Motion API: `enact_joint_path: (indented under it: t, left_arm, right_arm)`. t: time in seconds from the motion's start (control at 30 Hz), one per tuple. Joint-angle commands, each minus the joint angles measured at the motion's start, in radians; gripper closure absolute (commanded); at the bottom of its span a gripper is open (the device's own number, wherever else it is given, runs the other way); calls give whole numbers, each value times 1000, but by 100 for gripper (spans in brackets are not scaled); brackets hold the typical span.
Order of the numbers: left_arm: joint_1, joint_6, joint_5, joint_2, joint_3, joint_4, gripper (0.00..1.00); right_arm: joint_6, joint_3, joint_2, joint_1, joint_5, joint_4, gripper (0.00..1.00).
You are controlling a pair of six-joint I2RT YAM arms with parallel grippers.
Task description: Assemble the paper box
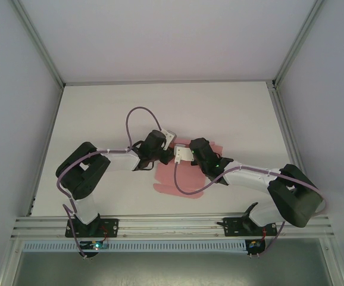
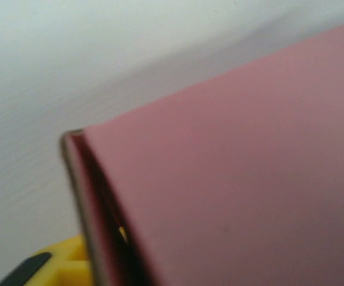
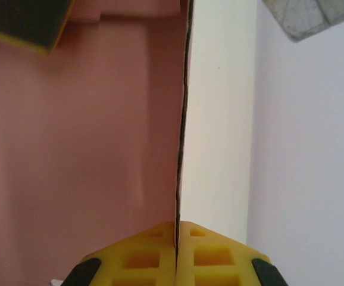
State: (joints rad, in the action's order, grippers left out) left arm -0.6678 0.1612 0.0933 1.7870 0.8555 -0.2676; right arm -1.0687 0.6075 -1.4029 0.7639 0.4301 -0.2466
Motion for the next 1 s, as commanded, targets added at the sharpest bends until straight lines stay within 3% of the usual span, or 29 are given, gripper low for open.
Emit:
enact_joint_path:
  t: [0.0,0.13,0.2,0.33,0.67,0.8,0.9,0.97]
  left_arm:
    - [1,-25,-236,15,-5,87,86]
    - [-2,-11,-278,27,-11,97,92]
    - [-4,-1,-304,28,-13,102,100]
    - [-8,18,-356,14,-22,102,100]
    - [-44,110,-705,14,-10,182,100]
    - [-46,133,-686,19,-20,177,100]
    - [-47,102,-575,12,-44,122,100]
    - [-48,78,-467,-9,-75,62,89]
  right_arm:
    - [18,8,12,14,-16,77,100]
    - [23,16,7,14,-3,92,100]
    - [26,19,7,14,2,98,100]
    - [29,25,8,14,9,111,100]
    - [48,29,15,11,55,112,100]
    - [68,38,10,5,47,129,100]
    - [79,44,4,-5,31,141,100]
    - [89,51,-3,-14,19,146,100]
